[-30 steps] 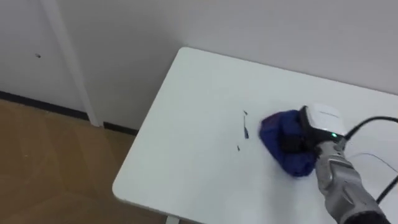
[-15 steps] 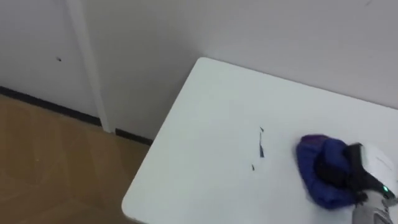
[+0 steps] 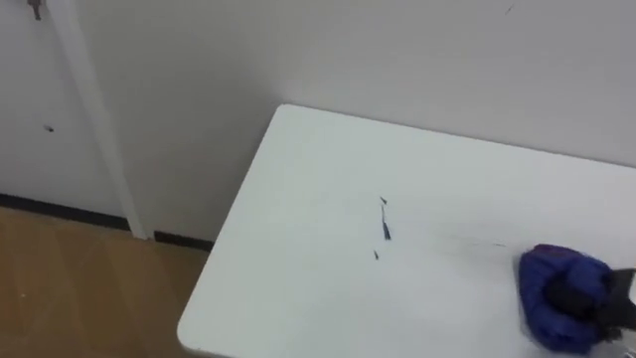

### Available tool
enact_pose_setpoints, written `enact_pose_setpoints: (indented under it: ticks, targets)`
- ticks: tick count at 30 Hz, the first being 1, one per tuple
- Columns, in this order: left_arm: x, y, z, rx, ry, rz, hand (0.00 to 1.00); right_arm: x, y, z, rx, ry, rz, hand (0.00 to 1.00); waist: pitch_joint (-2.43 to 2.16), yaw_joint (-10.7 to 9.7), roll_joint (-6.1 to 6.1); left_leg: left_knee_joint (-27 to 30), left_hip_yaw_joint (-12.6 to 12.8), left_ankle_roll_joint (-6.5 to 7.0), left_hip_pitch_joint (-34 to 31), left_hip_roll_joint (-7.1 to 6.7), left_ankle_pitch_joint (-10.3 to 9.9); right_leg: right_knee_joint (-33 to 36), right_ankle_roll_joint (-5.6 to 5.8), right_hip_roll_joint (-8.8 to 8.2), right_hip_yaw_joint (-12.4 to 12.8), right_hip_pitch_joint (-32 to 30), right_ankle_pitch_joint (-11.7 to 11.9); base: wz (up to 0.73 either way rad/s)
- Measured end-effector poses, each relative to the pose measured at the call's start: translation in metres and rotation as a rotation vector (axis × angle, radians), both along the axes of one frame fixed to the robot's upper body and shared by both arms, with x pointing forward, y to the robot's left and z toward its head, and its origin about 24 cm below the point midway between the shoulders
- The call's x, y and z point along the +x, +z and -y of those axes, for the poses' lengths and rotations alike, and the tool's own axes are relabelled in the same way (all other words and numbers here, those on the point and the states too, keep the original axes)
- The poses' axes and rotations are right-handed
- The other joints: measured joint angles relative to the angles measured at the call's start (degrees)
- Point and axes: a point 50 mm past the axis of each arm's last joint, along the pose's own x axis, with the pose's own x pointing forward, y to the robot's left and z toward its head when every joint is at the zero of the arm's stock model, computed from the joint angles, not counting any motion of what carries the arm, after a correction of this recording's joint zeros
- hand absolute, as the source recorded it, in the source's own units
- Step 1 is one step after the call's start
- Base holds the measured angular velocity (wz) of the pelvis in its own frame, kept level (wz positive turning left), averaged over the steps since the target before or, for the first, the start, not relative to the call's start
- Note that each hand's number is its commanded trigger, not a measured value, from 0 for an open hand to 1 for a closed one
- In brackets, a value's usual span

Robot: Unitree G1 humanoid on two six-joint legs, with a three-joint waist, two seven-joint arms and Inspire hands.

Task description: Wipe table

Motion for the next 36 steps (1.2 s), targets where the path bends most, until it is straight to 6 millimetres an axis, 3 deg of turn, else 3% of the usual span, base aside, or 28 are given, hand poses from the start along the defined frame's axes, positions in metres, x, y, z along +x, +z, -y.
enact_pose_setpoints:
  ticks: [1,2,3,4,6,7,9,11,14,16,19,22,26,28,29,31,32,33,34,35,36]
  targets:
    - [0.003,0.000,0.001,-0.005,-0.007,0.010,0.00,0.025,0.009,-0.027,0.002,0.148,0.009,1.00,0.37,1.1,0.02,-0.5,1.0,-0.40,-0.2,0.41,0.3,0.5,-0.47,0.44,0.0,-1.2,0.3,-0.59]
    - [0.007,0.000,0.002,-0.006,-0.017,0.019,0.00,0.037,0.015,-0.042,-0.002,0.227,0.021,1.00,0.69,1.5,-0.09,-0.4,1.4,-0.57,-0.5,0.65,0.3,1.0,-0.67,0.62,0.0,-1.9,0.3,-0.39]
    - [0.013,0.001,0.004,-0.013,-0.040,0.032,0.00,0.061,0.028,-0.074,0.008,0.370,0.059,1.00,1.18,2.3,-0.36,-0.4,1.7,-1.01,-1.7,0.91,0.6,1.2,-1.18,0.84,0.0,-3.3,0.5,-0.11]
    - [0.018,0.000,0.008,-0.024,-0.063,0.036,0.00,0.079,0.041,-0.098,-0.002,0.501,0.085,1.00,1.95,2.8,-0.41,-0.4,1.5,-1.30,-2.6,1.01,0.9,1.2,-1.46,0.91,-0.1,-4.2,0.6,0.00]
    - [0.023,-0.001,0.013,-0.036,-0.087,0.048,0.00,0.093,0.052,-0.117,0.015,0.596,0.113,1.00,2.10,4.6,-0.56,-0.4,0.1,-1.39,-2.9,1.00,1.3,0.4,-1.53,0.94,-0.7,-4.3,0.7,0.37]
    - [0.021,-0.001,0.012,-0.036,-0.087,0.045,0.00,0.093,0.052,-0.119,0.026,0.608,0.115,1.00,1.85,5.3,-0.69,-0.6,-1.0,-1.42,-2.9,0.94,1.5,-0.2,-1.48,0.82,-1.9,-3.8,0.5,0.51]
    - [0.007,-0.001,0.010,-0.031,-0.065,0.012,0.00,0.087,0.045,-0.113,0.034,0.597,0.095,1.00,1.78,5.1,-1.02,-0.7,-2.2,-1.40,-3.0,0.96,1.5,-0.6,-1.29,0.65,-3.3,-3.2,0.3,0.44]
    - [-0.009,0.000,0.007,-0.030,-0.030,-0.021,0.00,0.068,0.029,-0.096,0.089,0.523,0.085,1.00,1.54,4.2,-1.47,-0.6,-3.0,-1.40,-3.0,0.86,1.5,-1.4,-1.27,0.46,-3.5,-2.3,0.3,0.37]
    - [-0.029,0.003,-0.003,-0.010,0.038,-0.053,0.00,0.032,0.010,-0.064,0.166,0.356,0.122,1.00,1.41,-0.2,-1.78,-0.4,-3.0,-1.40,-2.3,0.29,1.5,-2.4,-1.03,-0.19,-3.2,-0.2,0.2,0.41]
    - [-0.038,0.008,-0.016,0.029,0.094,-0.056,0.00,-0.003,-0.008,-0.030,0.222,0.132,0.124,1.00,0.64,-3.0,-2.15,-0.4,-2.4,-1.40,-0.8,0.00,1.5,-2.3,-0.36,-0.88,-3.0,1.1,-0.3,-0.01]
    - [-0.040,0.014,-0.029,0.069,0.127,-0.033,0.00,-0.046,-0.018,0.016,0.205,-0.100,0.085,1.00,-0.34,-4.4,-2.12,-0.4,-0.9,-1.25,0.6,-0.38,1.4,-2.1,-0.19,-1.41,-3.0,2.2,-0.3,-0.33]
    - [-0.026,0.015,-0.033,0.079,0.096,0.018,0.00,-0.066,-0.020,0.039,0.160,-0.184,0.041,1.00,-0.37,-5.0,-2.06,-0.3,0.7,-0.50,1.6,-0.46,0.9,-0.1,0.66,-1.81,-3.7,2.1,-0.8,-0.31]
    - [-0.007,0.011,-0.025,0.074,0.036,0.045,0.00,-0.045,-0.019,0.027,0.163,-0.203,0.071,1.00,-0.33,-3.1,-1.36,2.0,2.9,1.20,0.7,-0.20,-0.7,4.3,0.83,-2.62,-6.0,-1.4,-1.6,-0.58]
    - [0.010,0.006,-0.016,0.052,-0.012,0.053,0.00,-0.010,-0.016,0.005,0.150,-0.142,0.060,1.00,-0.23,1.1,-0.75,3.8,5.8,1.85,-1.7,0.75,-1.5,6.3,-0.22,-2.70,-8.4,-5.4,-0.4,-1.02]
    - [0.015,0.005,-0.015,0.050,-0.019,0.058,0.00,0.001,-0.013,-0.002,0.134,-0.101,0.056,1.00,-0.04,2.3,-0.50,4.4,7.1,1.46,-2.6,1.54,-2.0,8.4,-0.17,-2.95,-9.6,-6.8,-1.0,-0.98]
    - [0.034,0.004,-0.013,0.045,-0.054,0.089,0.00,0.044,-0.001,-0.046,0.089,0.109,0.062,1.00,0.13,7.6,-0.49,7.8,9.7,0.44,-6.2,3.75,-2.6,22.2,0.65,-8.97,-14.6,-8.5,-5.7,-0.77]
    - [0.039,0.004,-0.013,0.044,-0.060,0.101,0.00,0.057,0.005,-0.059,0.086,0.166,0.078,1.00,0.28,8.8,-0.61,8.8,9.8,0.07,-7.4,4.17,-2.5,23.9,1.18,-10.92,-14.9,-8.3,-6.7,-0.58]
    - [0.051,0.004,-0.010,0.037,-0.075,0.128,0.00,0.085,0.022,-0.088,0.083,0.285,0.128,1.00,1.08,11.1,-0.89,10.9,9.8,-0.66,-10.3,5.04,-2.6,24.8,2.58,-14.82,-14.5,-7.8,-7.9,-0.36]
    - [0.069,0.006,-0.009,0.034,-0.103,0.167,0.00,0.107,0.039,-0.109,0.077,0.394,0.178,1.00,2.03,13.1,-1.52,12.9,9.5,-1.38,-13.9,5.90,-2.3,23.6,2.78,-17.95,-13.2,-7.7,-8.0,-0.18]
    - [0.072,0.007,-0.008,0.031,-0.112,0.176,0.00,0.115,0.047,-0.115,0.075,0.434,0.201,1.00,2.22,14.2,-1.58,13.9,8.6,-1.84,-16.0,6.46,-2.0,22.3,3.01,-18.96,-12.6,-7.6,-7.9,0.28]
    - [0.079,0.009,-0.009,0.030,-0.131,0.200,0.00,0.125,0.059,-0.121,0.074,0.468,0.242,1.00,1.86,15.1,-2.19,15.2,5.9,-3.02,-20.0,7.40,-1.2,18.7,3.67,-20.55,-12.5,-7.2,-7.3,0.79]
